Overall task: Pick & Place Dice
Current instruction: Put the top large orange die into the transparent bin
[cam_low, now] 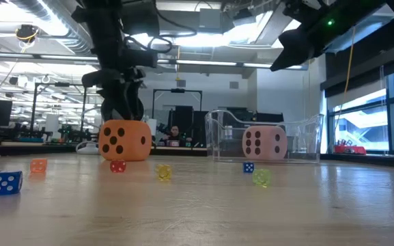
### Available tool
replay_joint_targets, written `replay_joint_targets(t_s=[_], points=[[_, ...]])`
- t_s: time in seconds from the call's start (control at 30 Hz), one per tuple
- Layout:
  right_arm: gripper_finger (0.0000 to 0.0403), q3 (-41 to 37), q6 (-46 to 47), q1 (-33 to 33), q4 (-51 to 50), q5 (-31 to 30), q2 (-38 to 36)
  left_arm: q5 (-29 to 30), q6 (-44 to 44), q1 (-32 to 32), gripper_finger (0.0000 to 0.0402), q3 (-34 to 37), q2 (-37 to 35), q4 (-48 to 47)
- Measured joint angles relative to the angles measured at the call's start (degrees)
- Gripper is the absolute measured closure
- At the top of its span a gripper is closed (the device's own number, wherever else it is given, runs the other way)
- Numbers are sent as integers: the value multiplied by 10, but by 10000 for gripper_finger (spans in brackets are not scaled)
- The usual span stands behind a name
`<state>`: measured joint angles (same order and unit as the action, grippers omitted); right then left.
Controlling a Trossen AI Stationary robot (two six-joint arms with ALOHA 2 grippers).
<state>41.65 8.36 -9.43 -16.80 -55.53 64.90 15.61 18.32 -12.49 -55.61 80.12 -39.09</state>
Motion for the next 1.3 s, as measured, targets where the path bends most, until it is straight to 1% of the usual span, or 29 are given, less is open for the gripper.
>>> replay_joint_targets(t_s=[0.17,0.3,0.43,0.5,0.7,0.87,1.0,1.17,1.3], points=[[250,0,0,0,0,0,0,-1,-33,18,150,0,-19,-27],[250,0,0,0,0,0,0,0,-77,31,136,1,-24,-72],[250,0,0,5,0,0,0,44,-104,38,136,1,-23,-94],[250,0,0,10,0,1,0,54,-103,41,136,1,-23,-90],[250,0,4,15,0,11,0,37,-102,42,136,1,-23,-85],[250,0,4,15,0,11,0,39,-104,46,136,1,-23,-79],[250,0,4,15,0,19,0,29,-102,46,136,1,-16,-67],[250,0,3,15,0,36,0,29,-102,46,136,1,19,-67],[250,0,2,14,0,40,0,48,-101,47,136,-1,58,-55]])
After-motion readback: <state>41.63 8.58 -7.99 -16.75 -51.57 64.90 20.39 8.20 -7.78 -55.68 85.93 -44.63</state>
